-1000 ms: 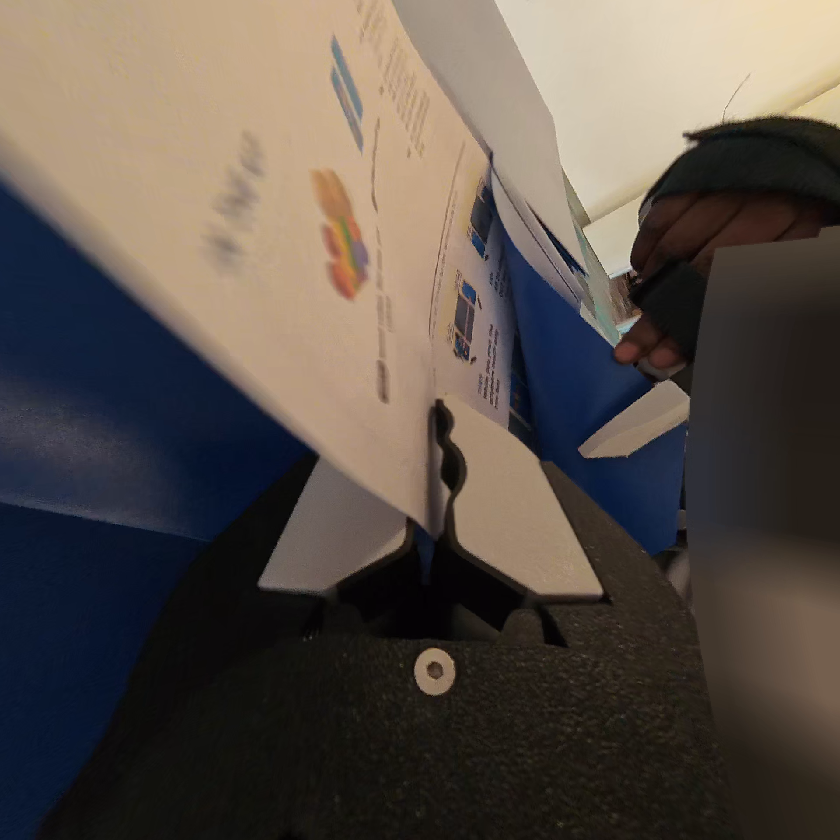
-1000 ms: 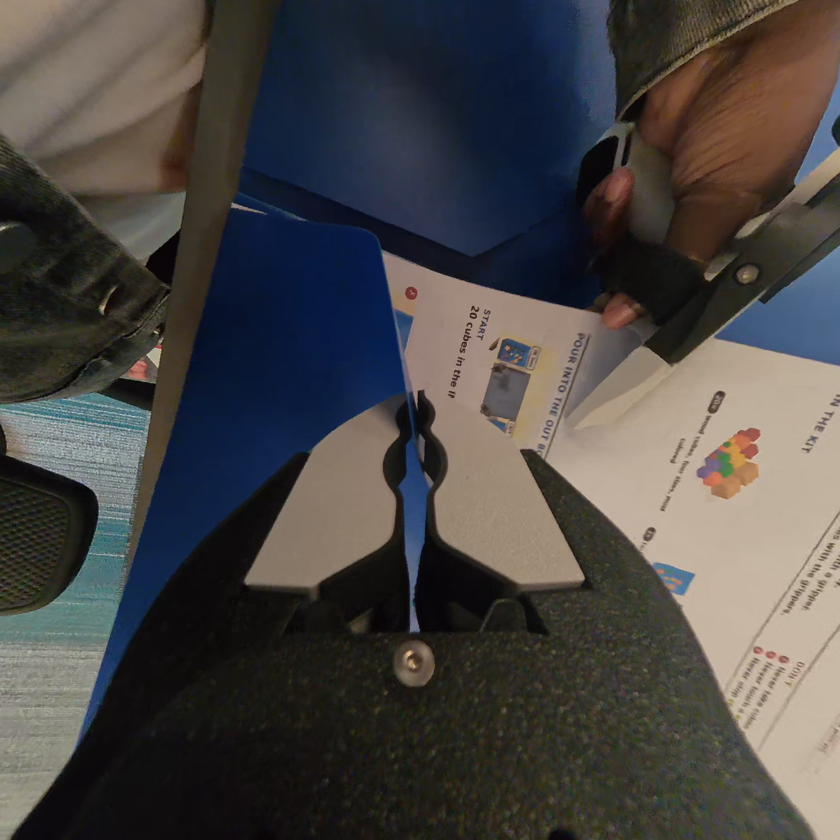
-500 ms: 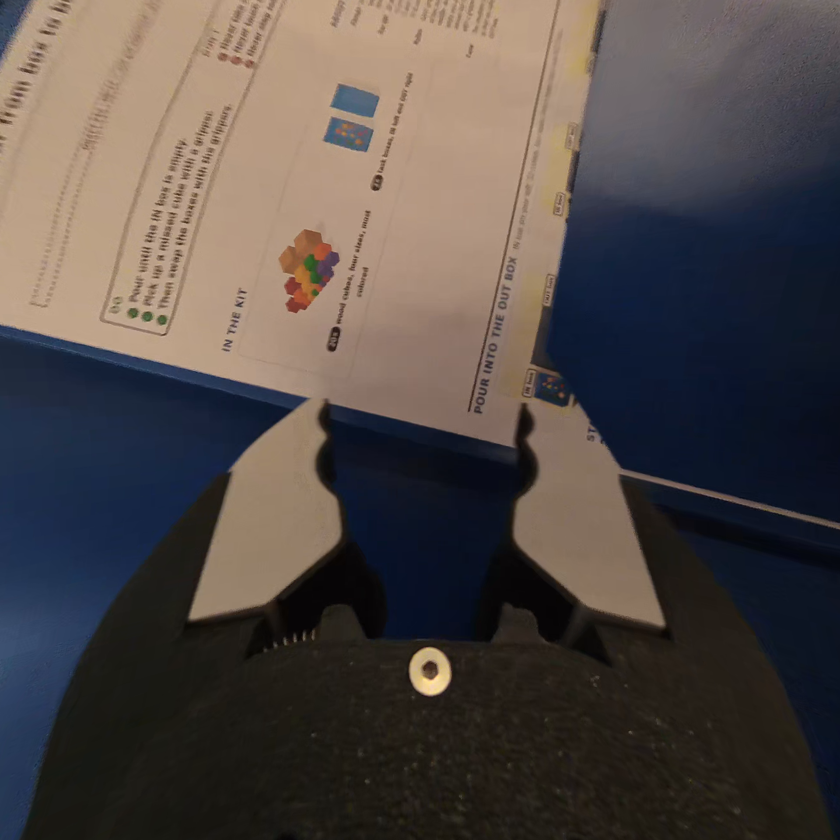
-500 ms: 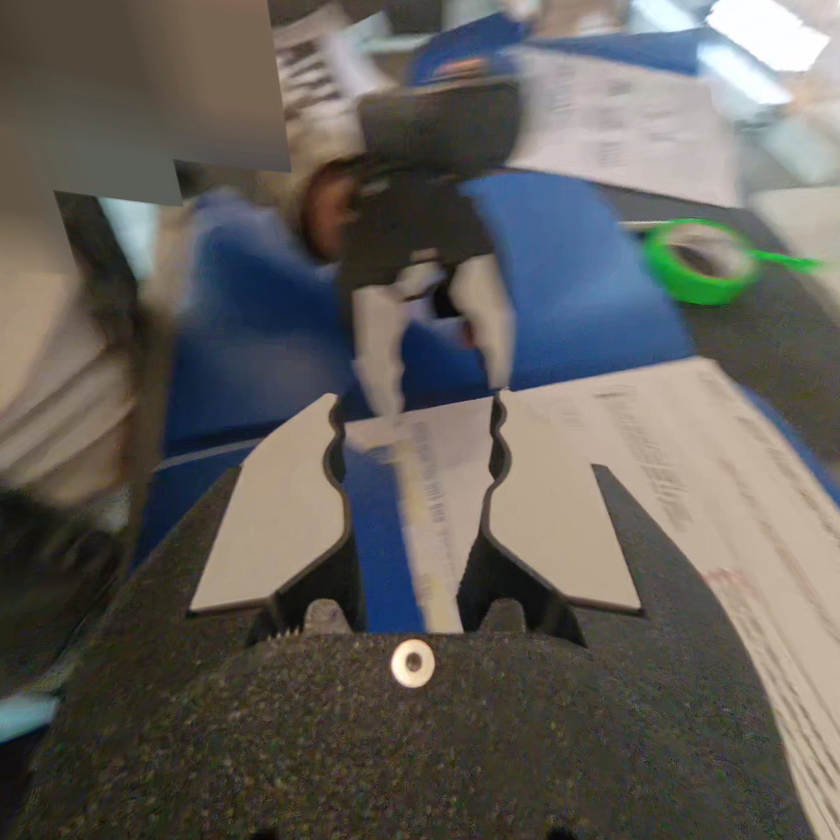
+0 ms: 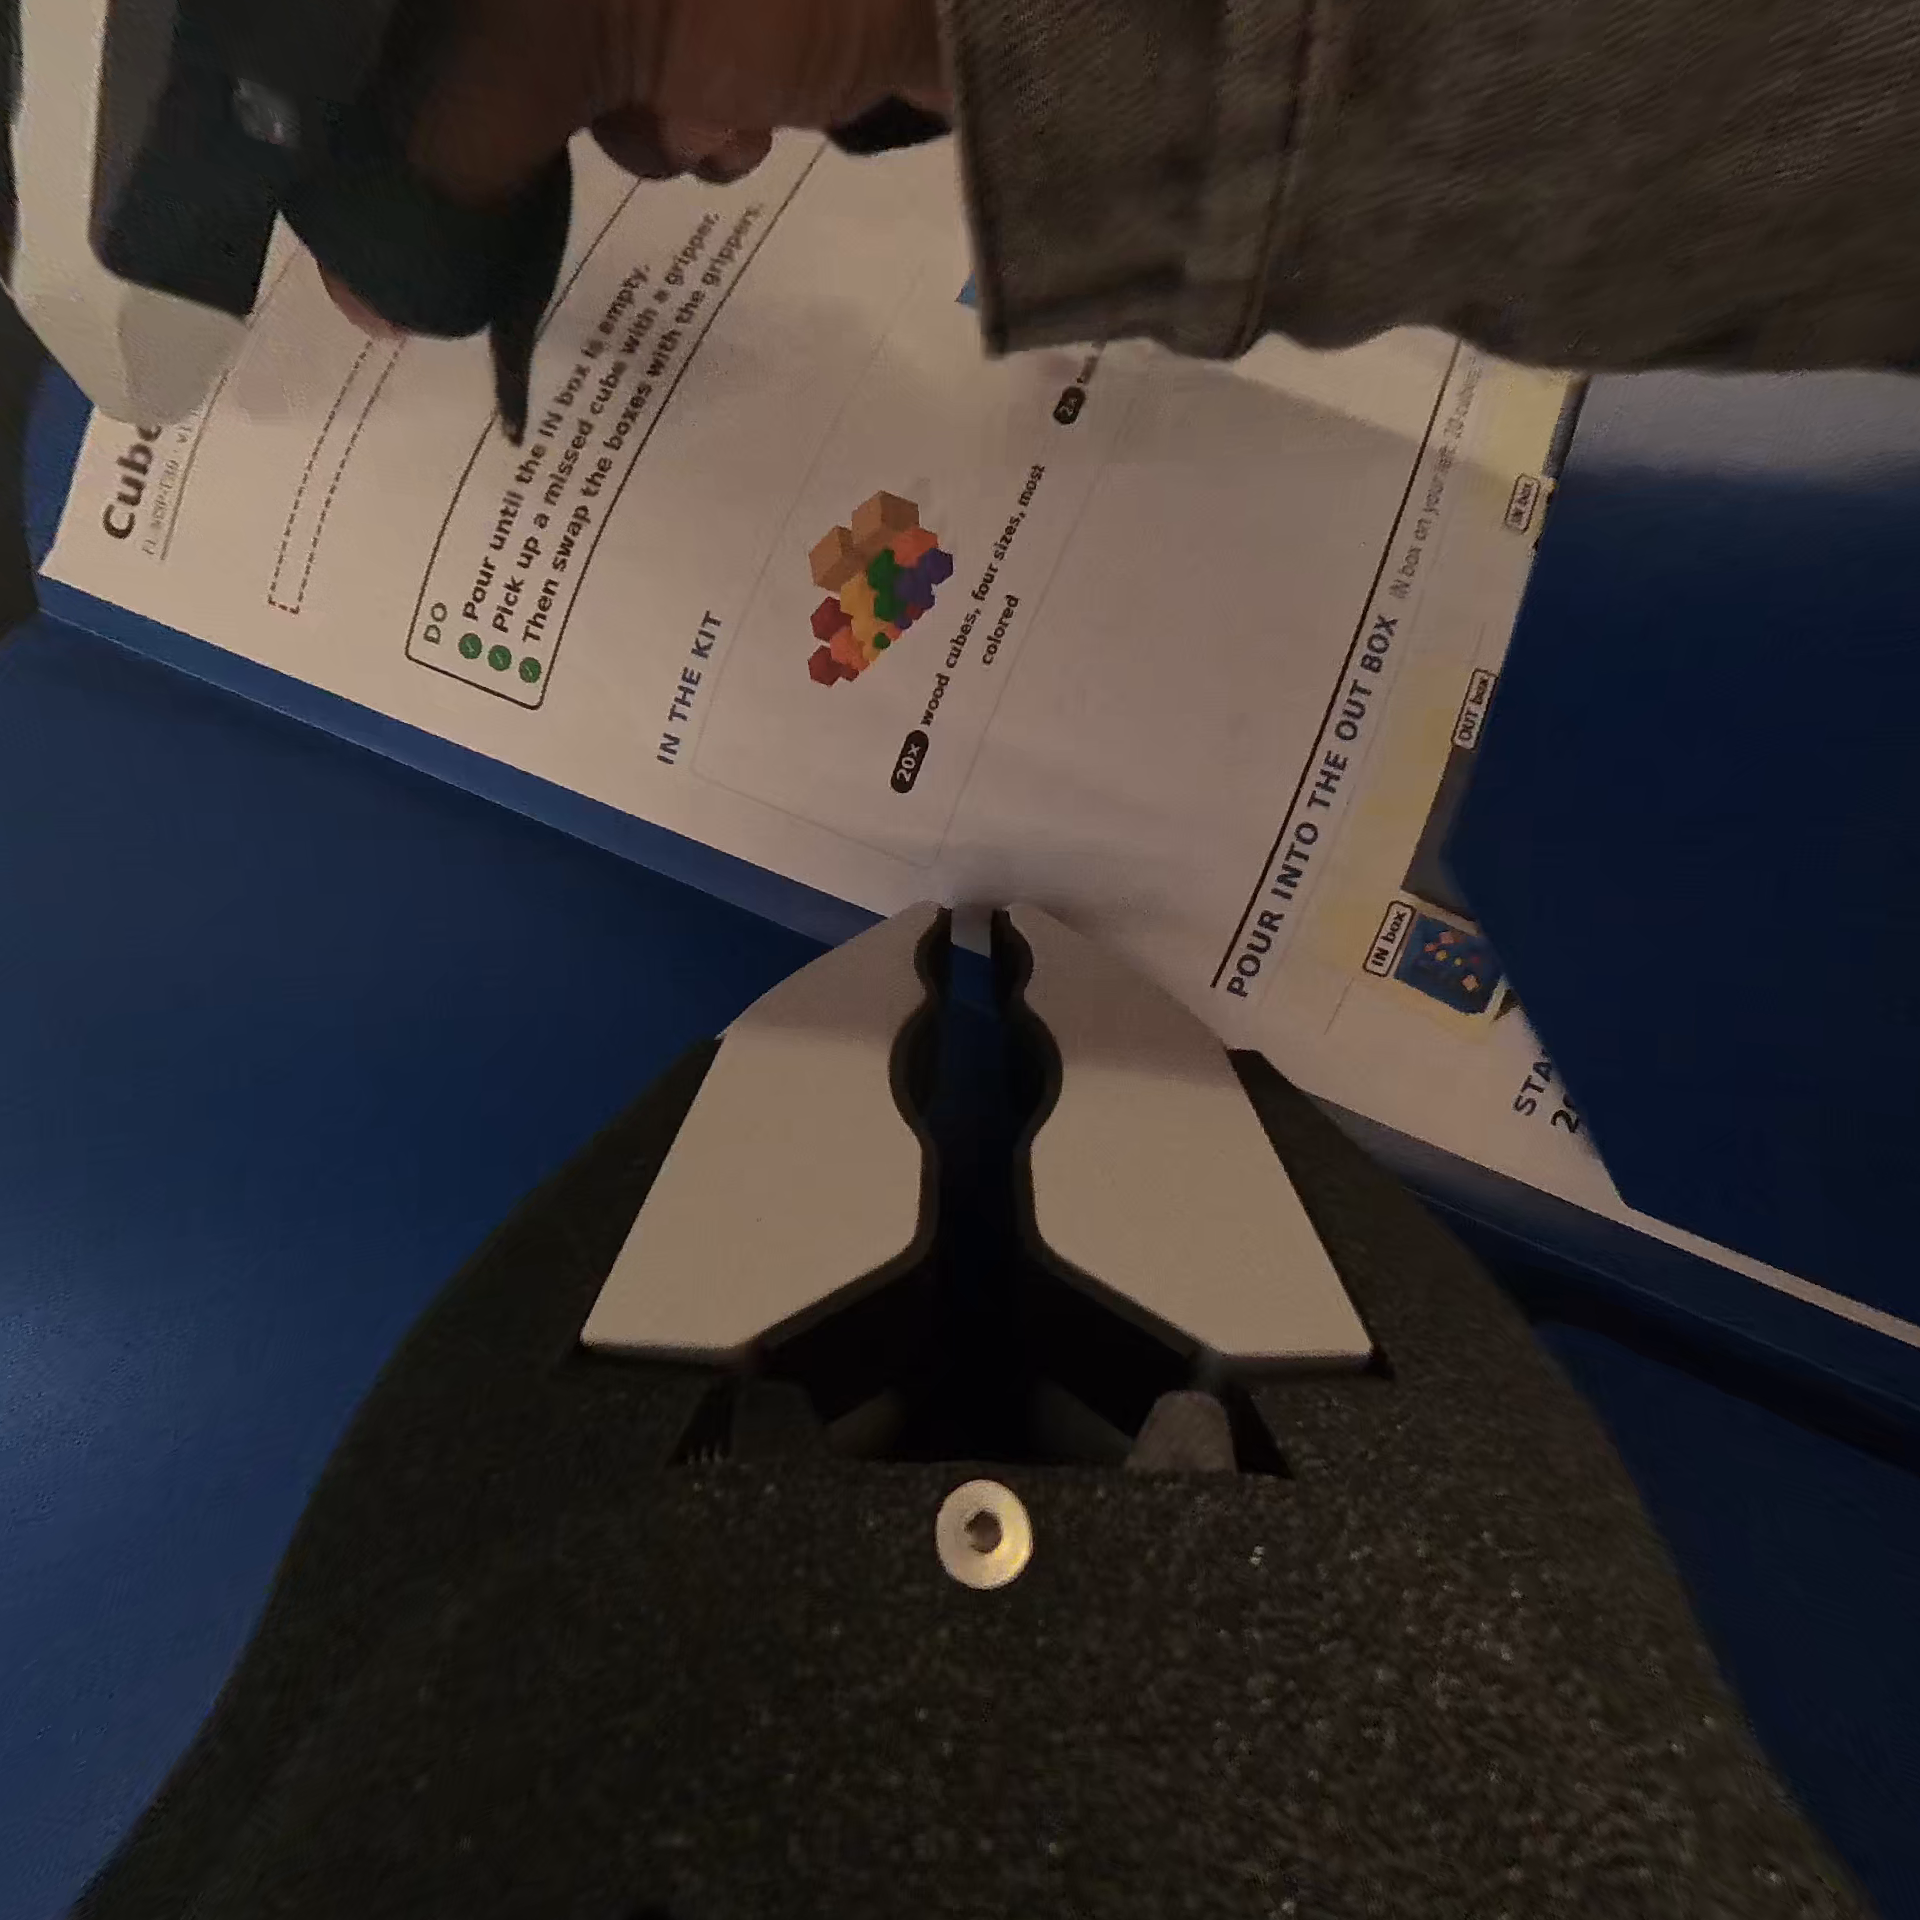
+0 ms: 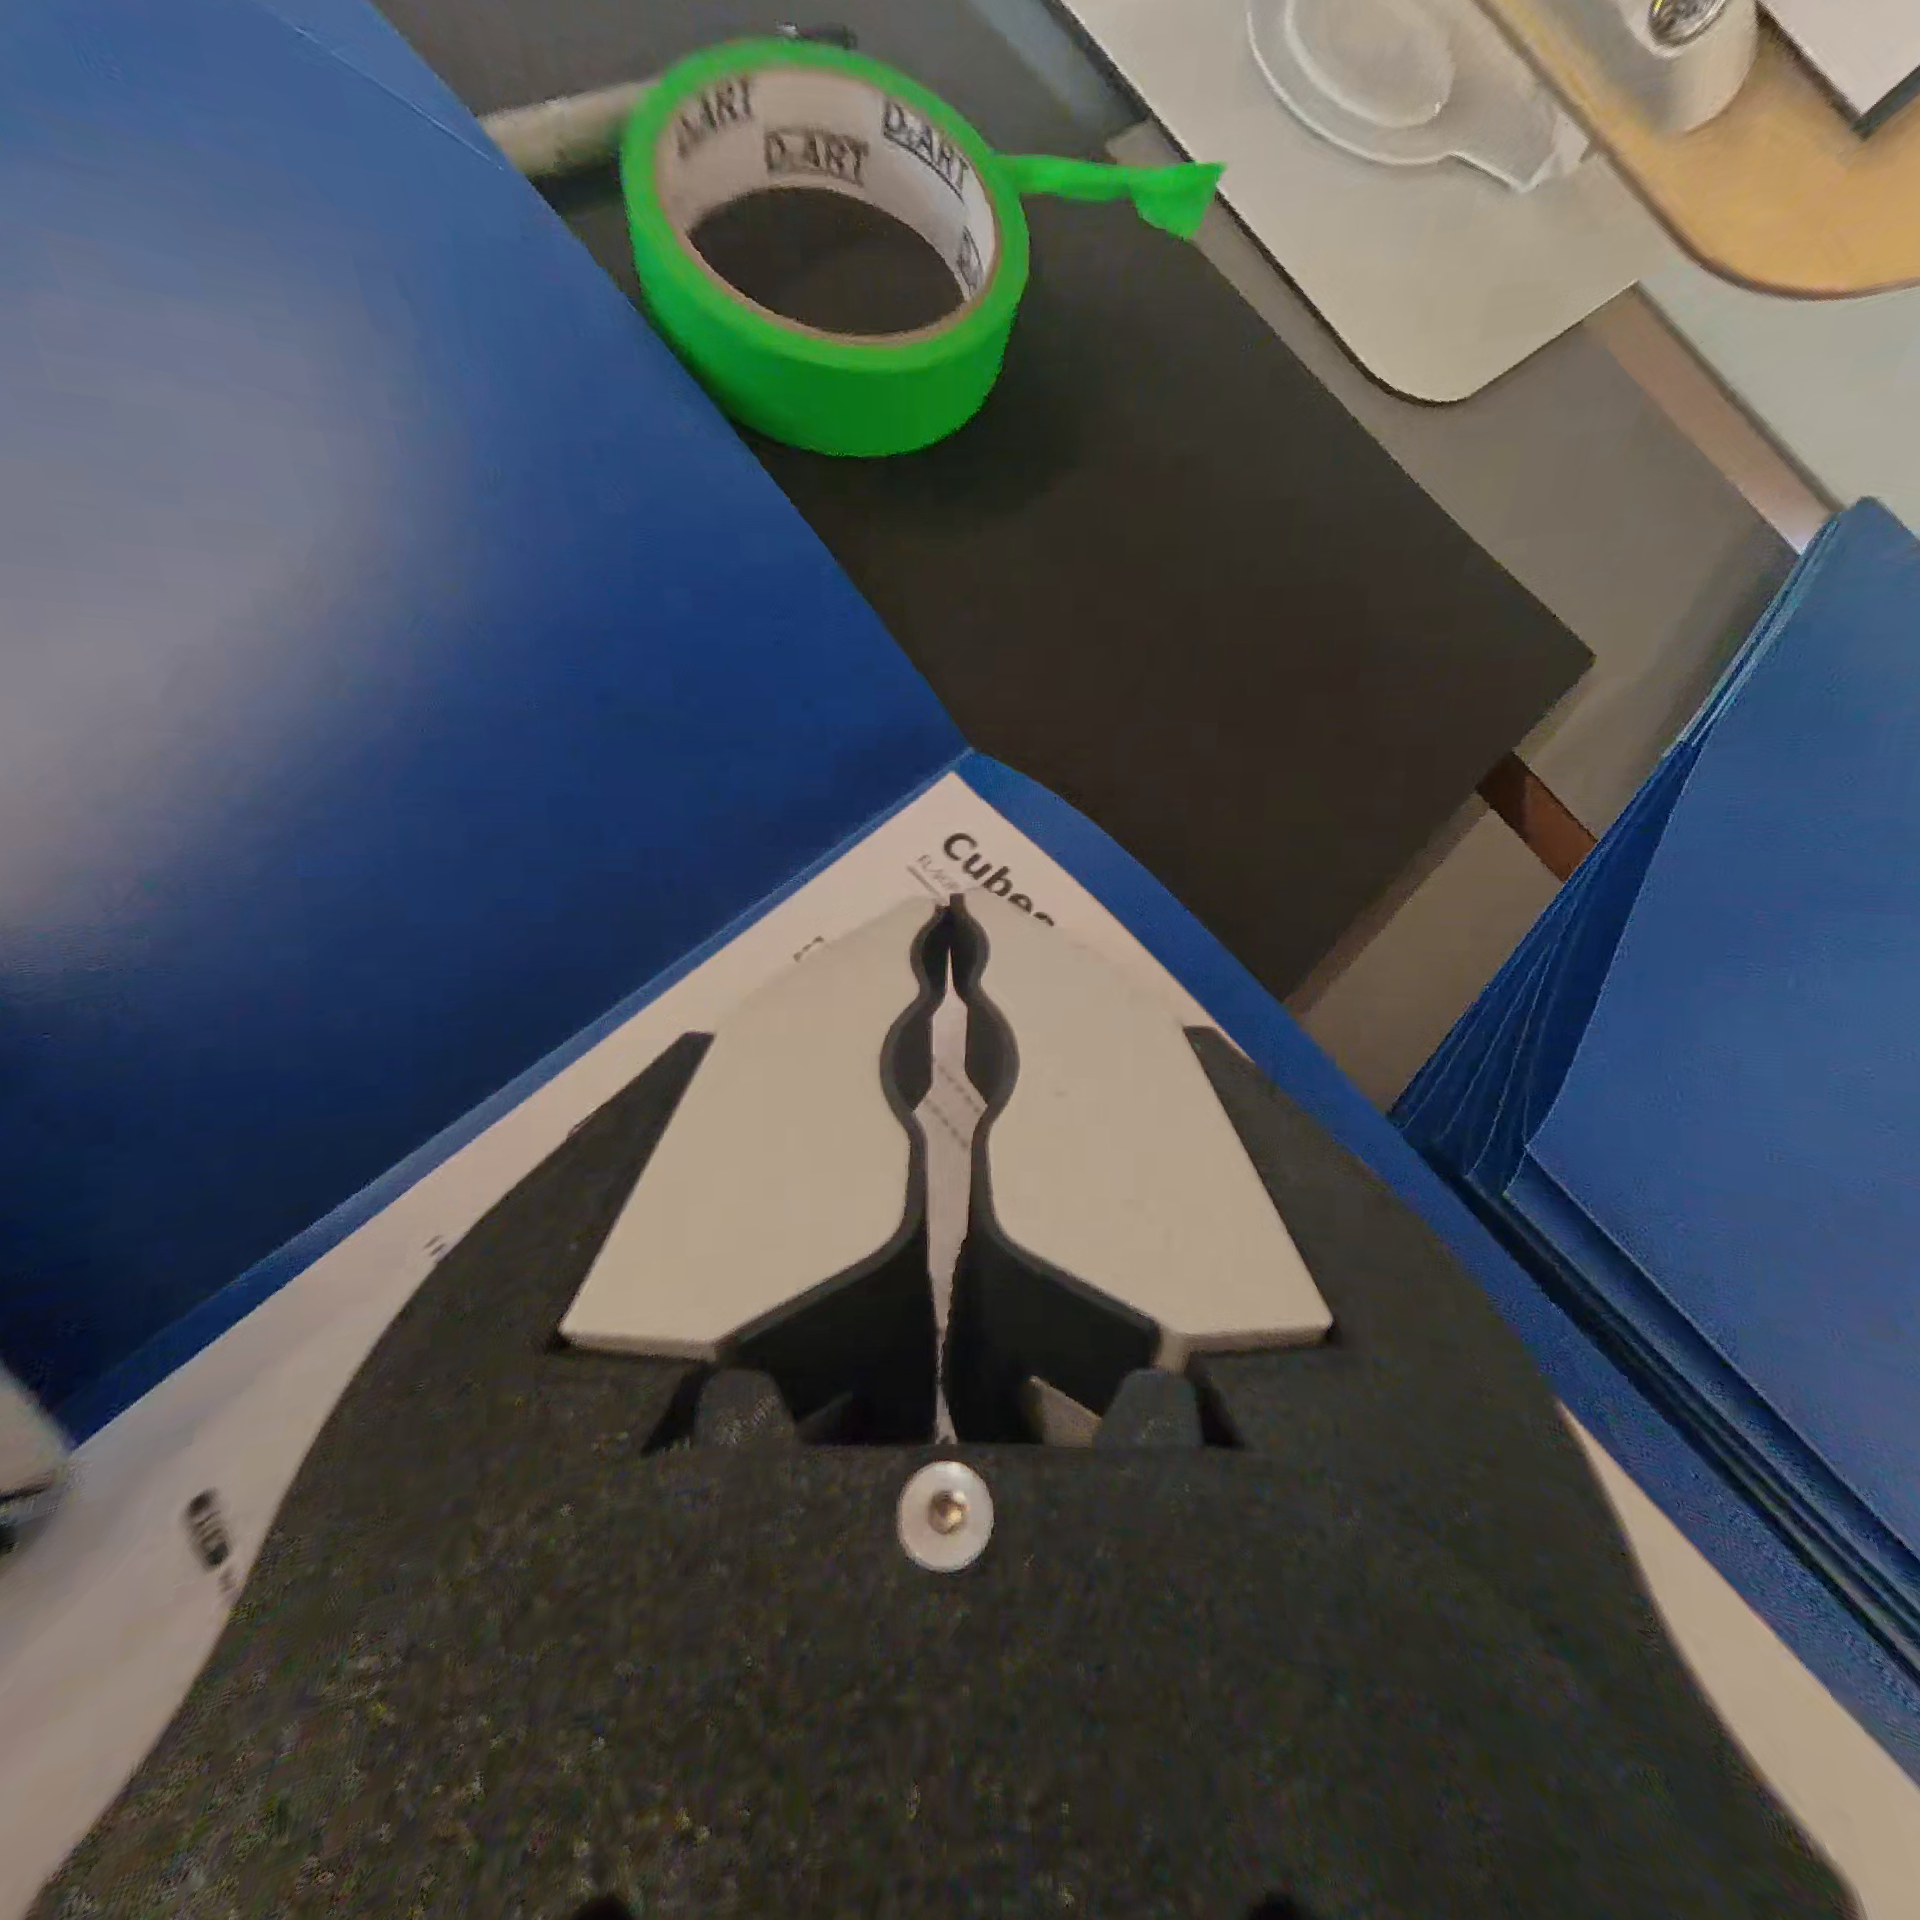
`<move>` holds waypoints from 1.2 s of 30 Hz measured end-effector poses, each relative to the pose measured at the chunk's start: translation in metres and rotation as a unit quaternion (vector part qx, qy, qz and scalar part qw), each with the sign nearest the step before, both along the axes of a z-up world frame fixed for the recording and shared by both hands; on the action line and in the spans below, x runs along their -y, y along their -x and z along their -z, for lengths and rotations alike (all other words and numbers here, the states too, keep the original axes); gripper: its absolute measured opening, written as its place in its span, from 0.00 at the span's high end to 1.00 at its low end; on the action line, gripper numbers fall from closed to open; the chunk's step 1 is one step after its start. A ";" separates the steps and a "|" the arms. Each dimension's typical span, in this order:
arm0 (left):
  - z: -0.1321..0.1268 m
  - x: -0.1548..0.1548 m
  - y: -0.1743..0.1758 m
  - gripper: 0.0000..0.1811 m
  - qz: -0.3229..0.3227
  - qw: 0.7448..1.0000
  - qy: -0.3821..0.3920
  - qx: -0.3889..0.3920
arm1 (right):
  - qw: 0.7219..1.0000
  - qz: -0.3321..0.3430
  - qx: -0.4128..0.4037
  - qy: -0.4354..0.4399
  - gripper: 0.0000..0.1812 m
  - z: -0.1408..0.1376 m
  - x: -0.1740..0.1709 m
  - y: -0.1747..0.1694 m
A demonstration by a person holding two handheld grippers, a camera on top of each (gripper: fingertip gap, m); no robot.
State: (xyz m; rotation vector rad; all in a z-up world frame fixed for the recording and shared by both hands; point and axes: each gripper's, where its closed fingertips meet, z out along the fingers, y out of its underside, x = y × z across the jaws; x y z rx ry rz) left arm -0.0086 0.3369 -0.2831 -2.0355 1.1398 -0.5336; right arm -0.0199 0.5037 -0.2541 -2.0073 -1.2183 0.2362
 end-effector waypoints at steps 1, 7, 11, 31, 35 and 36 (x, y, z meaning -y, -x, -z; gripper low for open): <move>0.000 0.000 0.000 0.95 -0.001 1.000 -0.003 0.002 | 1.000 0.000 0.006 -0.001 1.00 0.004 -0.002 0.000; 0.001 0.001 0.000 0.95 0.000 1.000 0.001 0.006 | 0.999 0.005 0.044 0.002 1.00 0.026 -0.006 -0.006; -0.005 0.004 0.000 0.96 0.002 0.999 0.030 0.013 | 0.998 0.004 0.058 -0.007 1.00 0.035 -0.005 -0.008; -0.037 -0.354 0.506 1.00 -0.403 0.914 -0.029 -0.035 | 0.997 0.007 0.015 -0.076 1.00 0.035 -0.005 -0.007; -0.018 -0.378 0.510 1.00 -0.381 0.917 -0.050 -0.102 | 0.997 0.009 0.007 -0.078 1.00 0.035 -0.005 -0.007; -0.016 -0.382 0.509 1.00 -0.381 0.917 -0.055 -0.107 | 0.997 0.008 0.008 -0.079 1.00 0.035 -0.005 -0.007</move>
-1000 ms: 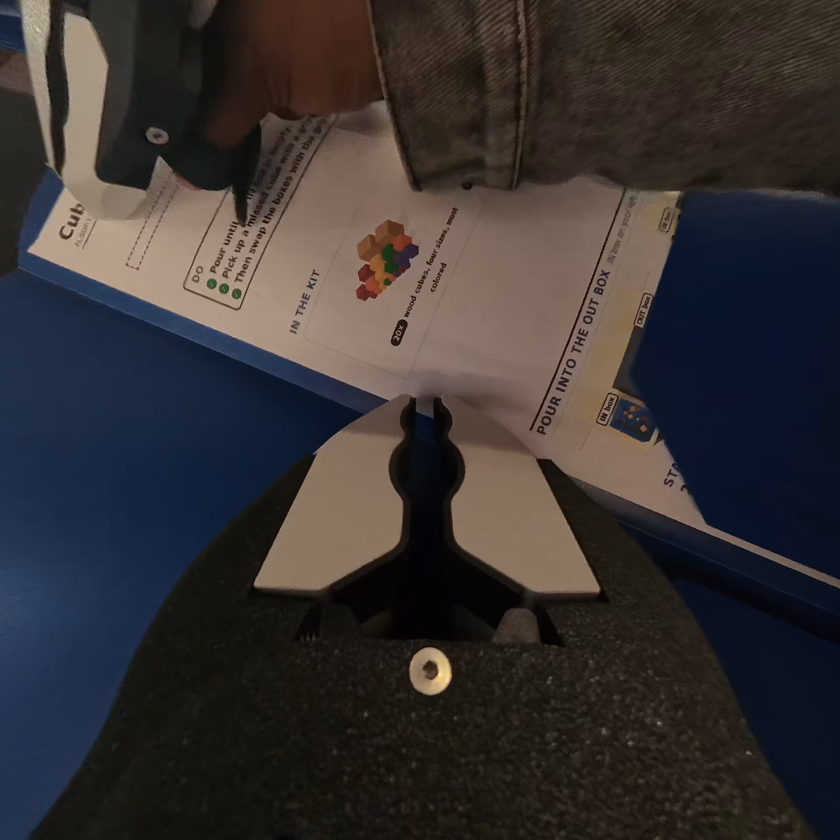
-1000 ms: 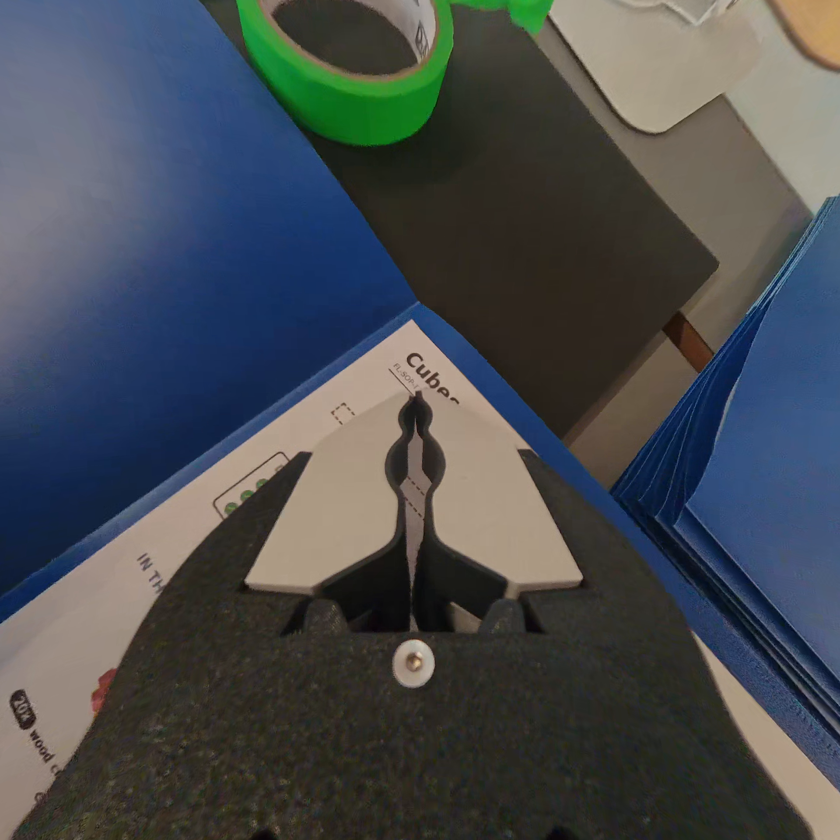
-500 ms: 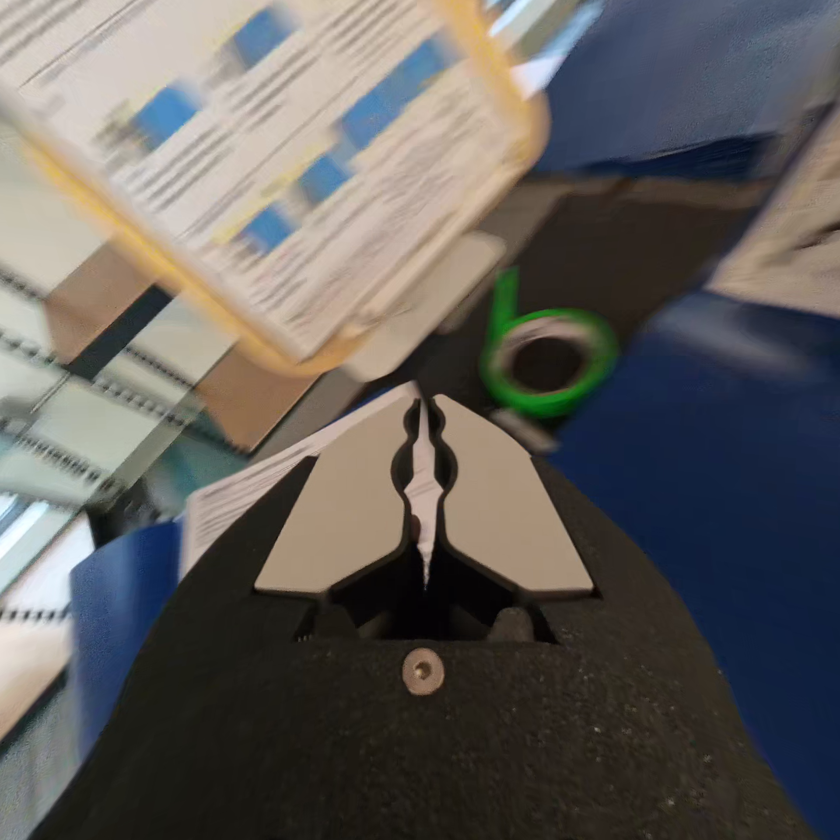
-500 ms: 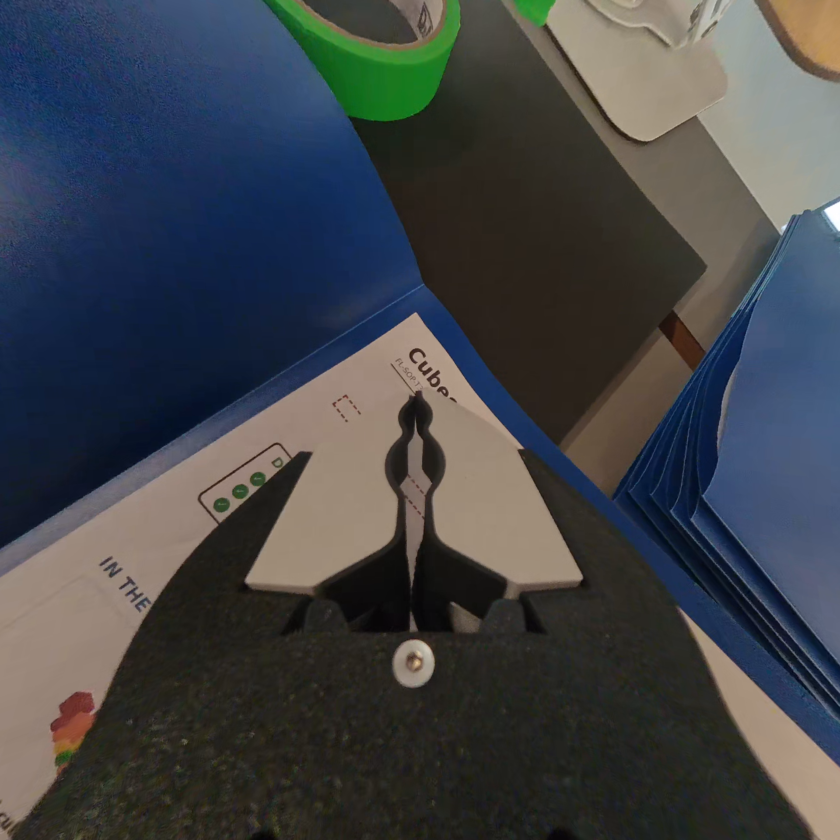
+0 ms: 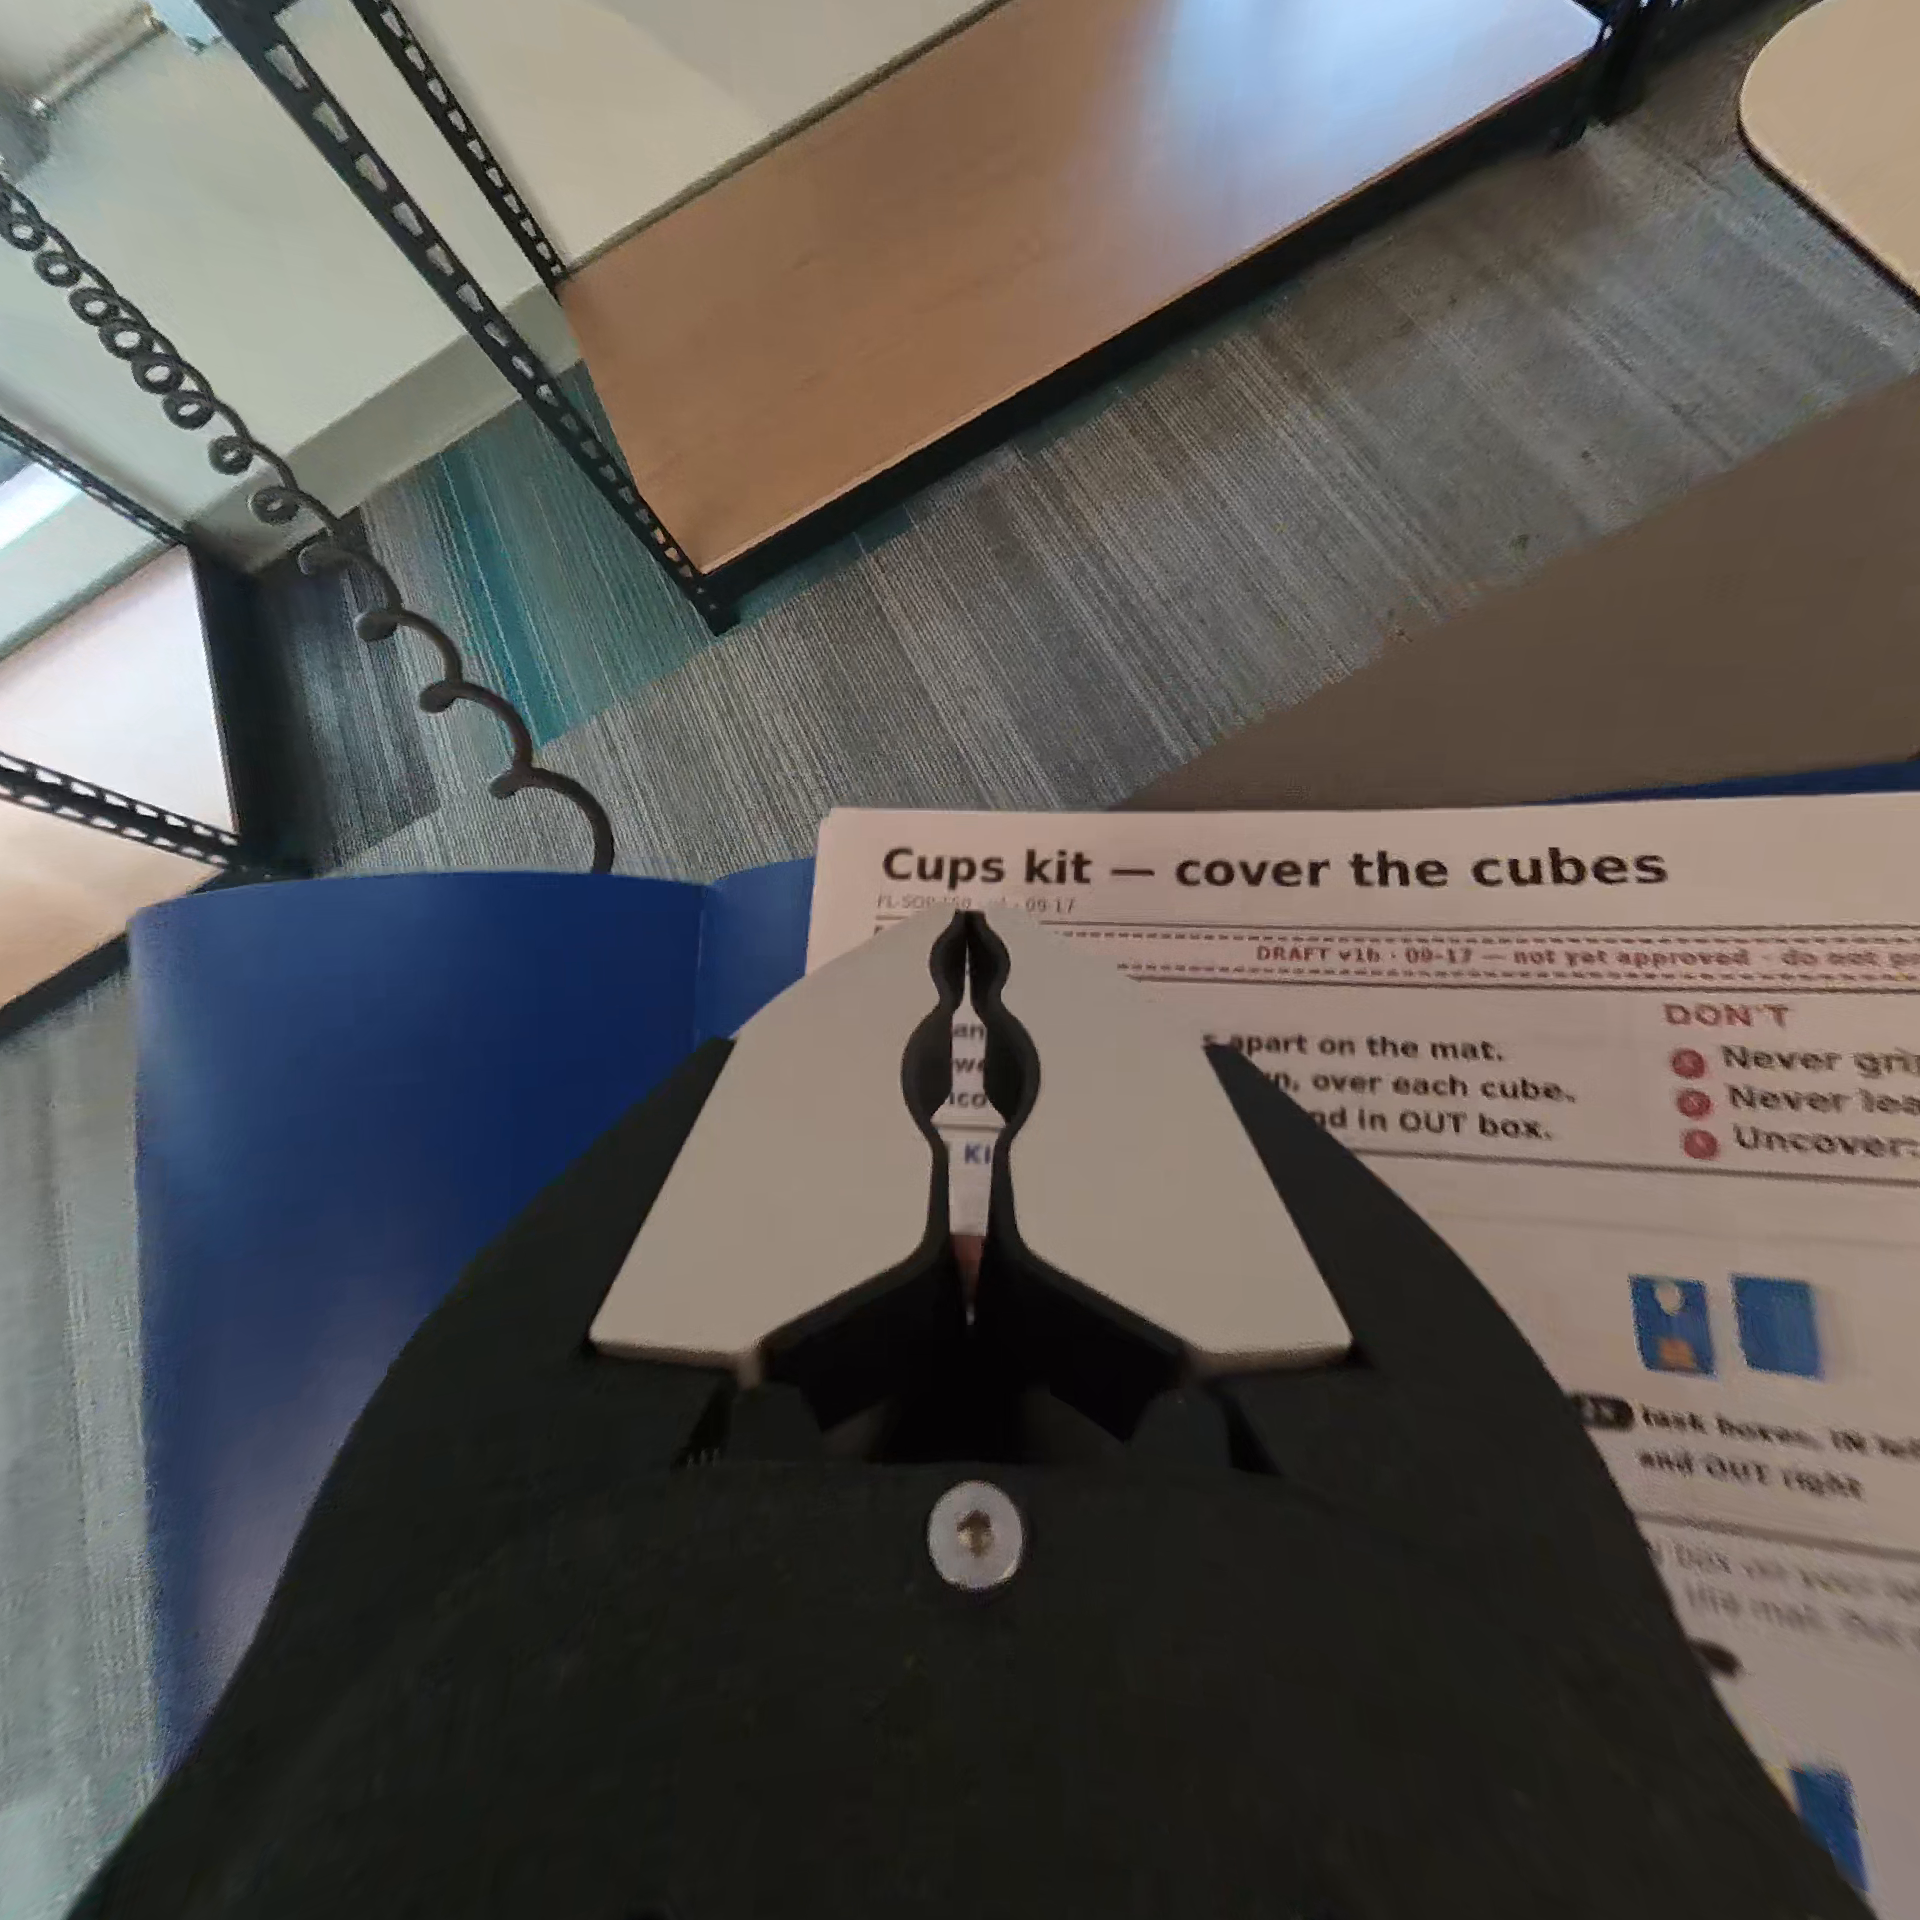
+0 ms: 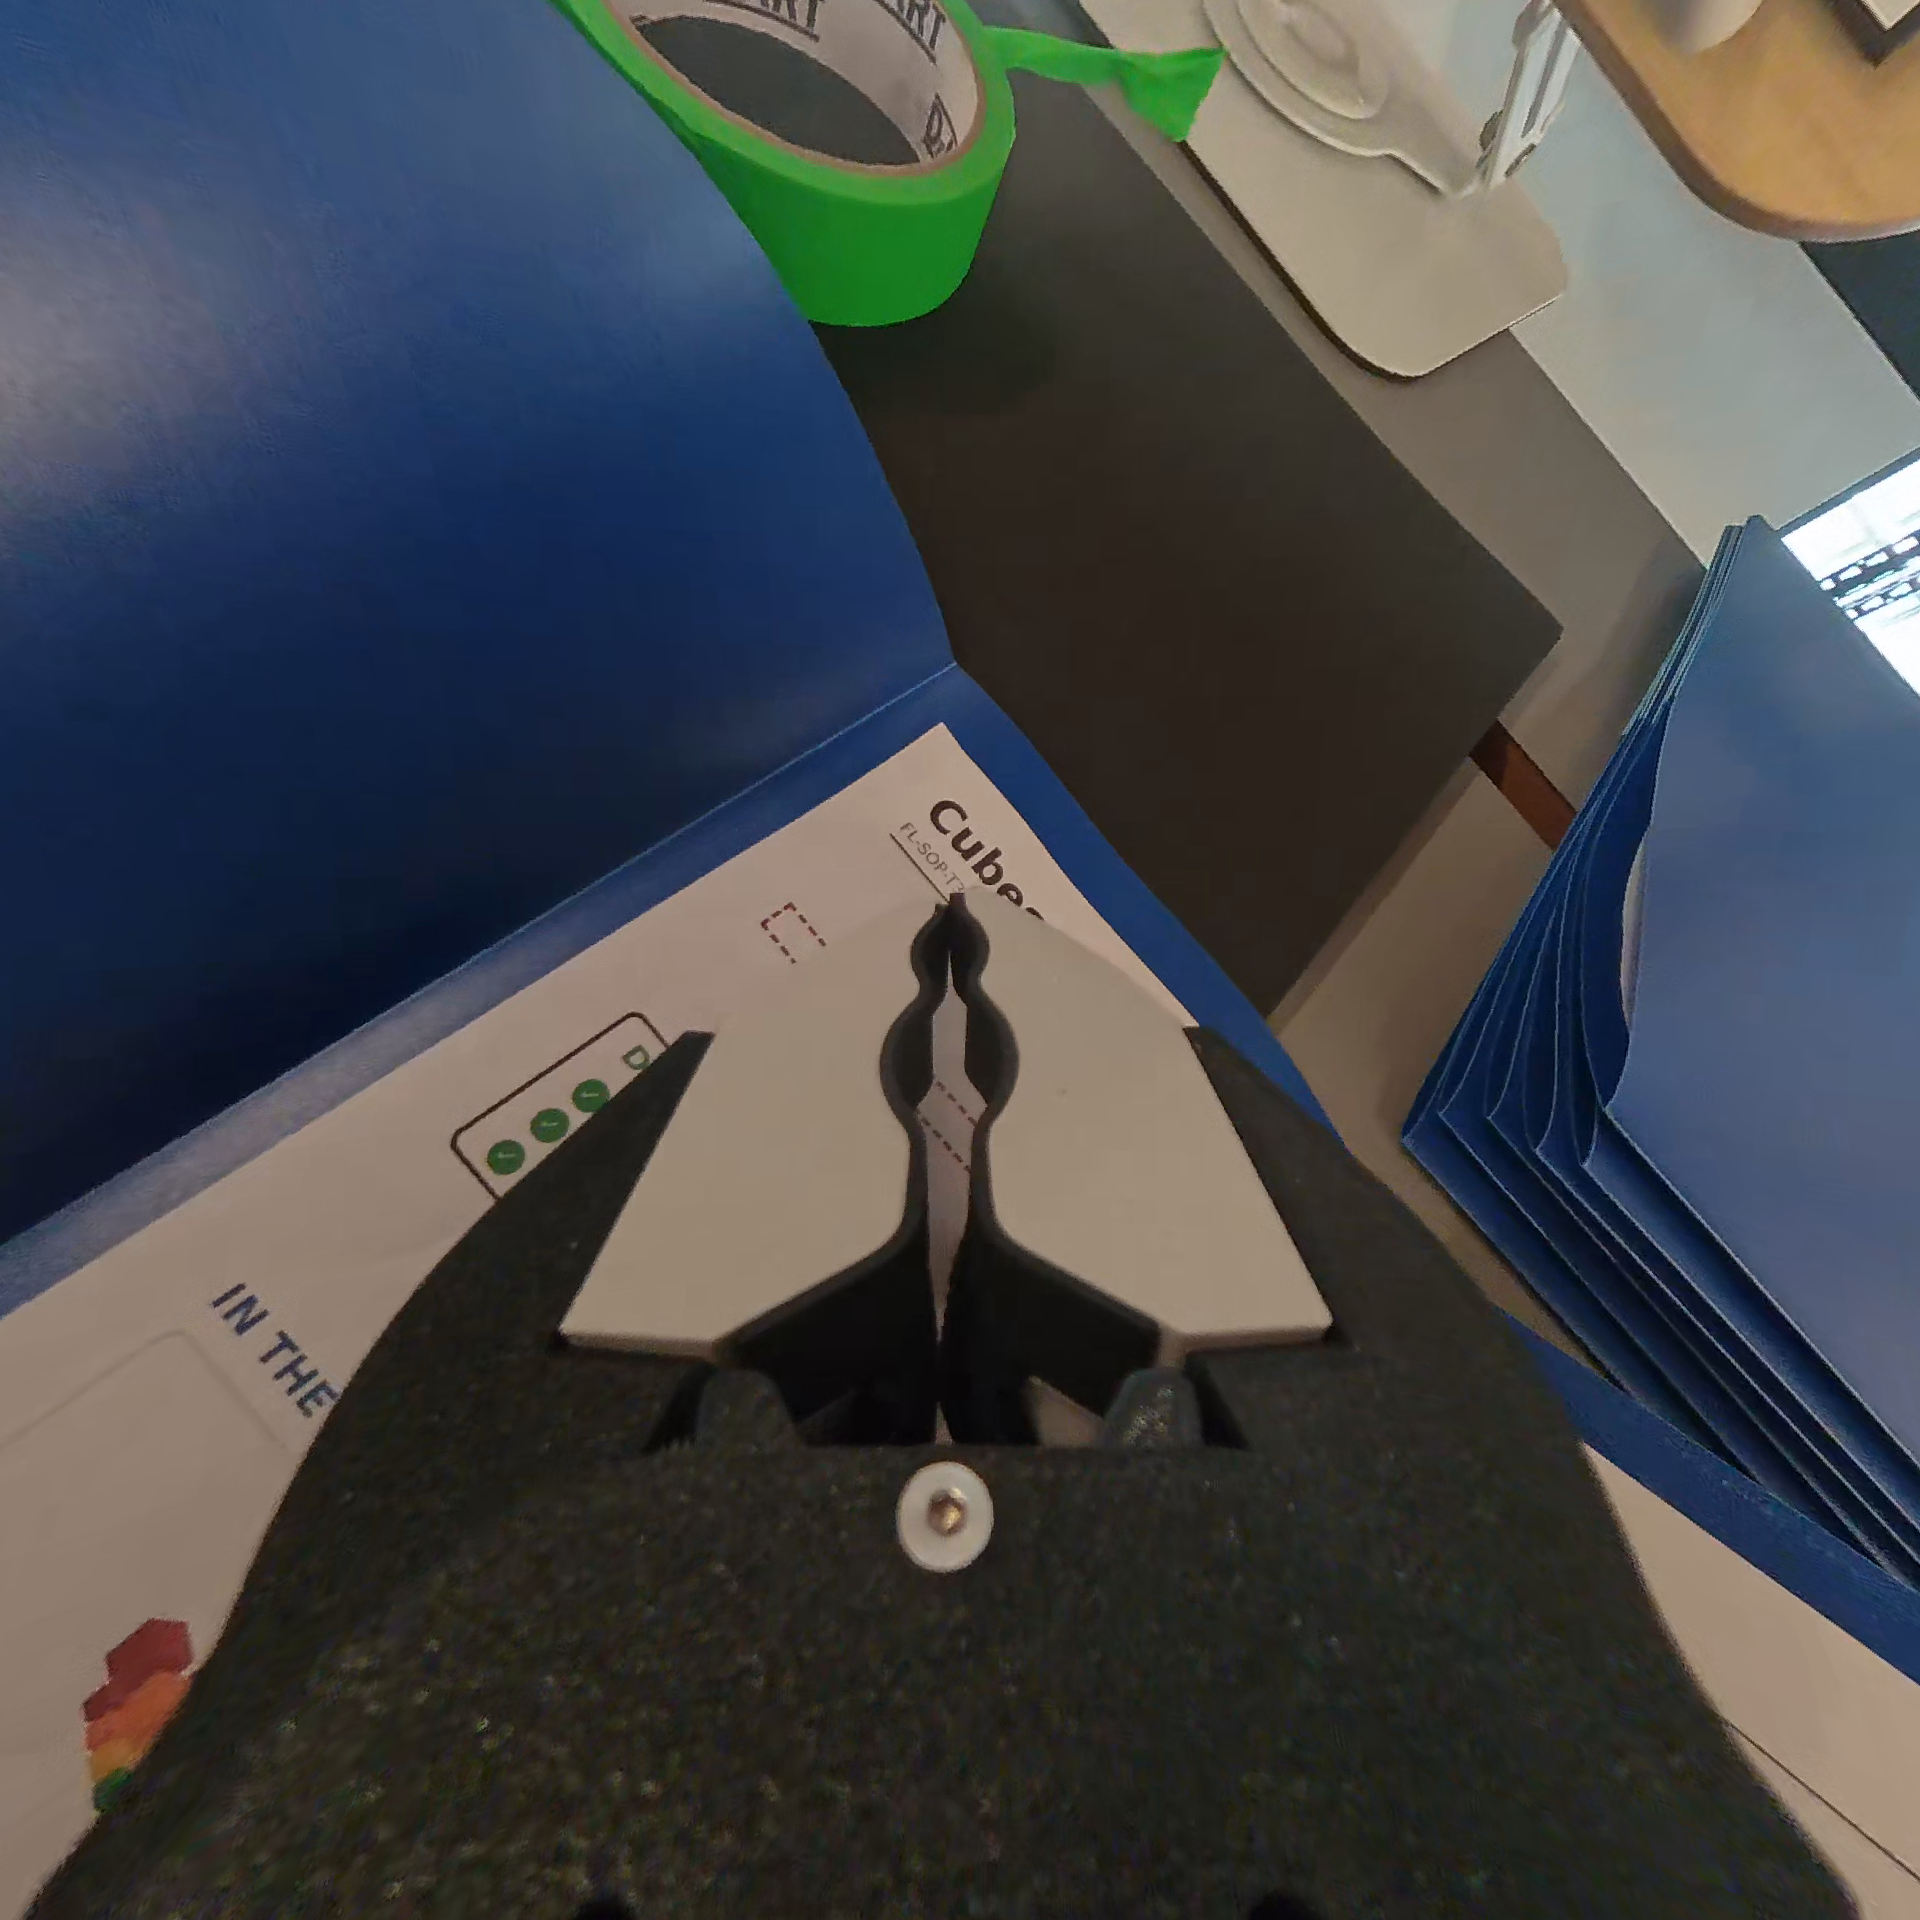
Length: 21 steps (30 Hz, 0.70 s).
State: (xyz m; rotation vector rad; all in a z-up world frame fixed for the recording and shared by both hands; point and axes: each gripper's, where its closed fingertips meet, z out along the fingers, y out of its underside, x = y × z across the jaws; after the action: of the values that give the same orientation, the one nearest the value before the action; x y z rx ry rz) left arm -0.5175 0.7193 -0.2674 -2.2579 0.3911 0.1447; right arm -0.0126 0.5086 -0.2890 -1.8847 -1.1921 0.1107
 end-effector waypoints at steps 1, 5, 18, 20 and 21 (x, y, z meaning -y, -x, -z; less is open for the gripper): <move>0.008 -0.001 -0.001 1.00 -0.001 1.000 0.015 -0.003 | 1.000 0.000 0.000 -0.002 1.00 0.000 0.000 0.000; -0.005 -0.014 -0.002 1.00 -0.018 0.999 -0.028 0.002 | 1.000 0.000 -0.003 0.000 1.00 0.000 0.000 0.000; -0.169 0.134 -0.050 0.80 0.073 0.997 -0.017 0.006 | 0.998 -0.002 -0.052 0.024 1.00 -0.018 0.003 0.004; -0.213 0.208 -0.070 0.74 0.098 0.994 -0.045 0.031 | 0.998 -0.018 -0.064 0.008 1.00 -0.038 0.014 0.010; -0.229 0.249 -0.078 0.70 0.109 0.992 -0.051 0.035 | 0.997 -0.029 -0.065 -0.001 1.00 -0.048 0.022 0.014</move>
State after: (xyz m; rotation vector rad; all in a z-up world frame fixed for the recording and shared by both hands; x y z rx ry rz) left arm -0.4391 0.4700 -0.0385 -2.0982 0.5760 -0.0280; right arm -0.0270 0.4869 -0.2405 -1.8127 -1.1574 0.2601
